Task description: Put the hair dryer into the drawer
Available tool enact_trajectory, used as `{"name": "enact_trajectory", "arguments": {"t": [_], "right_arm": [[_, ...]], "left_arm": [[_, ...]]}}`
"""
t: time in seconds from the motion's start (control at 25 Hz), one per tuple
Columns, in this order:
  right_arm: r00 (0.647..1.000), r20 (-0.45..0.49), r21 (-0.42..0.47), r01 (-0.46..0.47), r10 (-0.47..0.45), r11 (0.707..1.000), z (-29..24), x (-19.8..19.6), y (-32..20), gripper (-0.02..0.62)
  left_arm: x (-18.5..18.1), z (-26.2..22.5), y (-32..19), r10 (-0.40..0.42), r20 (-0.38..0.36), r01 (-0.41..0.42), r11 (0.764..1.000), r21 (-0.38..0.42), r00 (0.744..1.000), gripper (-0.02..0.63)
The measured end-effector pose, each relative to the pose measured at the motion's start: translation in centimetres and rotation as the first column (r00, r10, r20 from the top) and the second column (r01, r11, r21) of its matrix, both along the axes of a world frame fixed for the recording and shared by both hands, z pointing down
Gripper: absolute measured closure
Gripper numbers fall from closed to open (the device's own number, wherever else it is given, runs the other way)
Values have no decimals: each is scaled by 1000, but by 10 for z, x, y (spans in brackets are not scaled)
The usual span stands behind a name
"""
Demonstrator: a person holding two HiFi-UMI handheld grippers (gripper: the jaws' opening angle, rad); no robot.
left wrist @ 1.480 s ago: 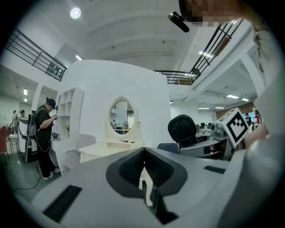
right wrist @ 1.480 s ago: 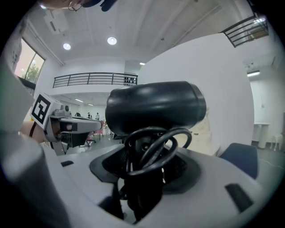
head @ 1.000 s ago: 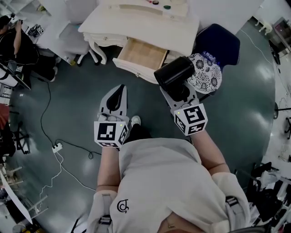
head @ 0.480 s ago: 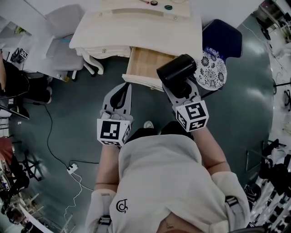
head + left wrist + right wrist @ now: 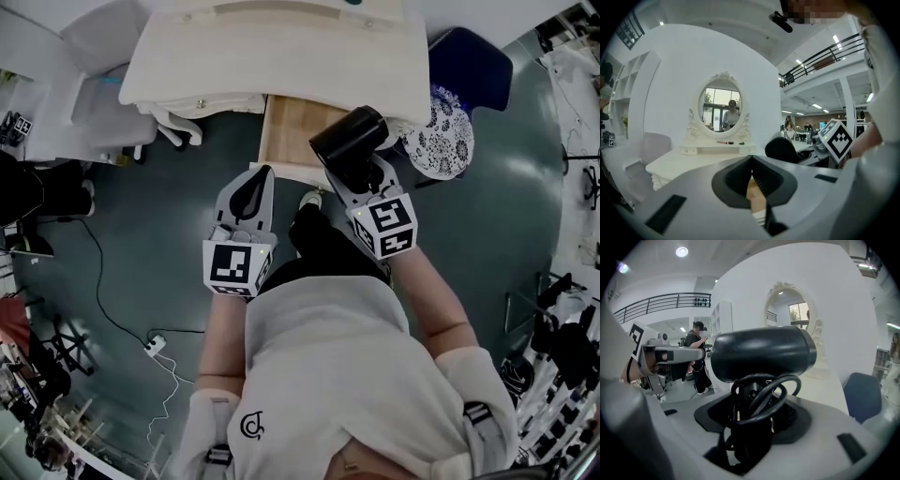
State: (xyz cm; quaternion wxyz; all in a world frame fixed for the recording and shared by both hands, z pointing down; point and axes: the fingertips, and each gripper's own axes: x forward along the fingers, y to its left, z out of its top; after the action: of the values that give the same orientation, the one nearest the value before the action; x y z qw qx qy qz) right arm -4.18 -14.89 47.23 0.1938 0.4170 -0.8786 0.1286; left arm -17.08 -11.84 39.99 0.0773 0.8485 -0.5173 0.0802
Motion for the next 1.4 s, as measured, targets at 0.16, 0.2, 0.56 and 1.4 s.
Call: {"name": "enact_trajectory", "arguments": {"t": [0.16, 0.2, 0.56, 1.4], "right_arm": [[998, -54, -59, 14, -18, 998, 37, -12, -31, 358], [997, -68, -70, 24, -29, 997, 45, -14, -37, 359], [929, -215, -219, 255, -302, 942, 149, -53, -66, 357], [627, -278, -612, 469, -728, 637, 297, -70, -53, 350]], "left_arm": [[-3, 12, -34, 17, -4, -17, 1000, -18, 1000, 592], [-4, 15, -43, 18, 1, -18, 1000, -22, 1000, 592], [-24, 50, -116, 17, 20, -15, 997, -79, 1000, 592], [-44, 100, -153, -16, 41, 24, 980, -197, 999, 592]]}}
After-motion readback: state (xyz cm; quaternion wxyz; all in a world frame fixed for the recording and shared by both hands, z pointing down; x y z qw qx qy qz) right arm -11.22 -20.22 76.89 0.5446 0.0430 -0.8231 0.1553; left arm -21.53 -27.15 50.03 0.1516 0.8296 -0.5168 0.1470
